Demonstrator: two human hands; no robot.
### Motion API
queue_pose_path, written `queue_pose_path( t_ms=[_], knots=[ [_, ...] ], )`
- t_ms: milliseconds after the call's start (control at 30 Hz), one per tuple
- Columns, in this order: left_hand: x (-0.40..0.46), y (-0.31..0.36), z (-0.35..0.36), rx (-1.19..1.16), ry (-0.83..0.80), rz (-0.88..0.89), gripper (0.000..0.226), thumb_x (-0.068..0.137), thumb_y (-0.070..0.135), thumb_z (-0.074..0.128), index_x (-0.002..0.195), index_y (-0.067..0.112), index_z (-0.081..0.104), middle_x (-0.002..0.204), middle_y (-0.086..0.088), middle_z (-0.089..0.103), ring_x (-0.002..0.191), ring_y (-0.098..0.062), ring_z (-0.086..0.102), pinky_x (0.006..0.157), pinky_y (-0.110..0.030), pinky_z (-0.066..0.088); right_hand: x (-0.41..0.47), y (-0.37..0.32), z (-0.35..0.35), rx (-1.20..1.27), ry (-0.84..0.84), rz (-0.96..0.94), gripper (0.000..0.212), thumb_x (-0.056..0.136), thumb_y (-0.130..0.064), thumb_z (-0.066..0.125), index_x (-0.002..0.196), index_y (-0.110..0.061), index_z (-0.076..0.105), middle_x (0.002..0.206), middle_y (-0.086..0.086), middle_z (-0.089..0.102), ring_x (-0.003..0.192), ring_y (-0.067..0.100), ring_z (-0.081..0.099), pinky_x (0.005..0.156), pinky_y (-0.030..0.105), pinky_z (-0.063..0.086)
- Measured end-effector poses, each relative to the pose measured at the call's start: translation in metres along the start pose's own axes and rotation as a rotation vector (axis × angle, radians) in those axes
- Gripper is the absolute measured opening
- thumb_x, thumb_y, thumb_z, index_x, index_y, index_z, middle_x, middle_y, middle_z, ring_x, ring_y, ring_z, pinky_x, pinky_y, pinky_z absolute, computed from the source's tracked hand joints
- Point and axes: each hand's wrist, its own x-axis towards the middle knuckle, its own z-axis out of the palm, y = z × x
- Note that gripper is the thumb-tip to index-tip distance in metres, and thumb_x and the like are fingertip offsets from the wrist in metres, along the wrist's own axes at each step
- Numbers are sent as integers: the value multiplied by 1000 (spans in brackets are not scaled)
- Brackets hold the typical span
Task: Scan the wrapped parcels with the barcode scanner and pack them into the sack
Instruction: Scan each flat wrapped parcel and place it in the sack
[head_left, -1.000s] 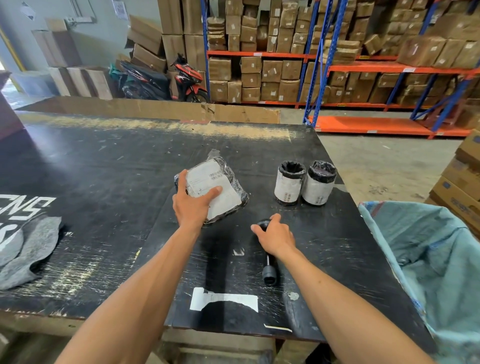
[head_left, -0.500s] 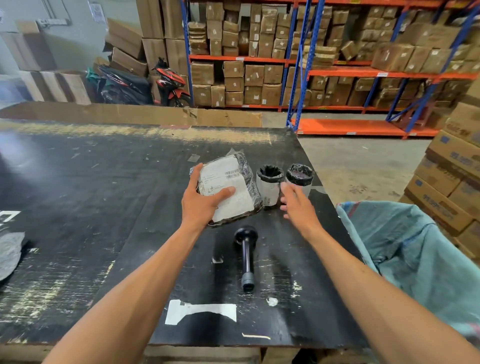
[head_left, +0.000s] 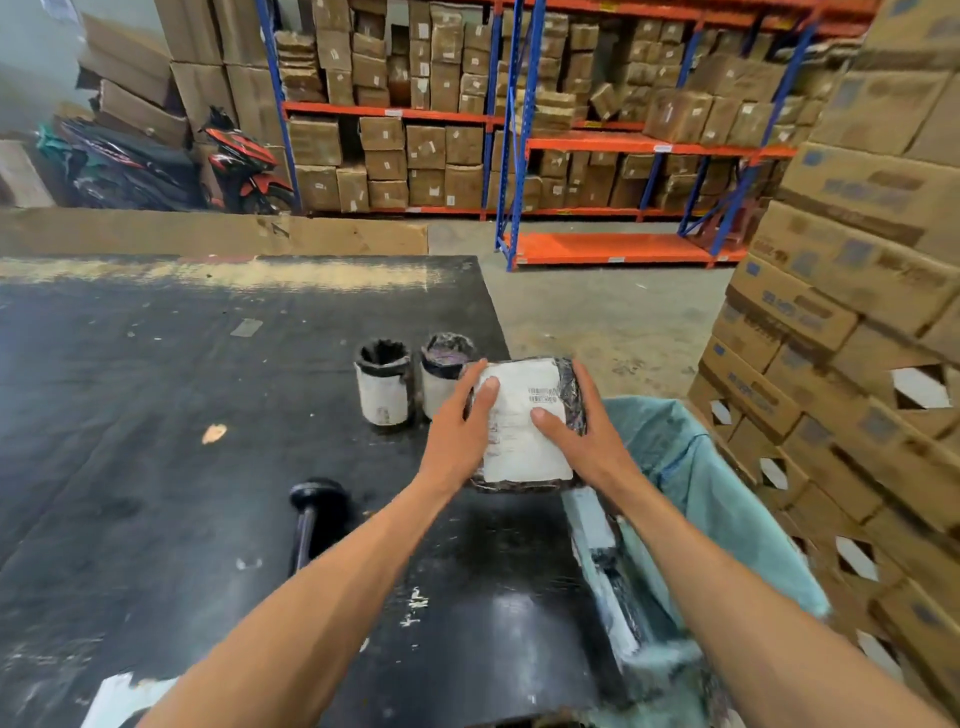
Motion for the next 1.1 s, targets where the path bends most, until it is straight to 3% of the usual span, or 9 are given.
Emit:
queue_pose_path(
  t_ms=[100, 200, 233, 300, 400, 500, 967, 1033, 1100],
  knots=[
    [7, -5, 57, -69, -100, -68, 63, 97, 70, 40, 155, 44, 35, 154, 27, 39, 143, -2, 38, 120, -40, 32, 2, 32, -52, 12, 36, 32, 102, 88, -59, 79, 166, -48, 15, 150, -24, 47, 122, -19, 56, 95, 7, 48],
    [9, -21, 106, 41, -121, -88, 61, 94, 79, 25, 151, 56, 26, 131, 59, 32, 139, 6, 31, 121, -37, 24, -1, 65, -99, 6, 35, 105, 102, 83, -60, 79, 166, -40, 23, 153, -16, 47, 126, -14, 55, 103, 13, 46],
    [11, -30, 121, 97, -107, -98, 63, 95, 79, 20, 153, 54, 26, 136, 55, 31, 143, -1, 30, 120, -38, 22, -4, 76, -112, 0, 28, 139, 101, 83, -58, 78, 166, -38, 24, 154, -14, 46, 132, -3, 54, 110, 21, 44],
    [17, -50, 144, 304, -70, -152, 72, 97, 72, 15, 160, 36, 22, 157, 14, 38, 147, -28, 30, 120, -47, 23, -12, 101, -133, -9, 11, 214, 96, 89, -47, 78, 167, -32, 25, 157, -8, 45, 140, 9, 48, 117, 30, 41],
    [20, -80, 165, 680, -116, -197, 74, 104, 59, 20, 164, 17, 7, 165, -21, 17, 152, -39, 14, 124, -51, 9, -28, 141, -149, -36, -69, 349, 90, 94, -36, 78, 167, -27, 26, 162, -2, 45, 139, 11, 48, 110, 22, 41],
    [17, -103, 173, 914, -192, -151, 77, 105, 58, 14, 162, 8, 1, 168, -21, -5, 156, -34, -9, 125, -47, -8, -40, 179, -141, -91, -238, 464, 92, 96, -36, 77, 168, -27, 22, 166, -1, 39, 138, 6, 42, 100, 11, 38],
    [20, -117, 177, 1048, -157, -116, 78, 105, 55, 13, 160, 2, -5, 169, -16, -5, 157, -25, -10, 126, -40, -10, -39, 239, -91, -551, -854, 730, 106, 103, -69, 42, 153, -36, -45, 174, 16, 23, 154, 31, 38, 126, 42, 23],
    [19, -117, 178, 1066, -157, -112, 78, 105, 55, 14, 160, 2, -4, 169, -15, -5, 157, -25, -9, 126, -41, -9, -42, 239, -88, -644, -861, 719, 103, 106, -66, 39, 154, -32, -44, 177, 18, 6, 159, 33, 26, 129, 45, 18],
    [19, -115, 178, 1067, -156, -113, 78, 106, 54, 15, 161, 3, -4, 169, -15, -5, 157, -25, -9, 126, -40, -9, -42, 236, -85, -811, -864, 644, 108, 101, -73, 41, 155, -30, -42, 172, 15, -29, 163, 34, -9, 131, 55, 2]
  ],
)
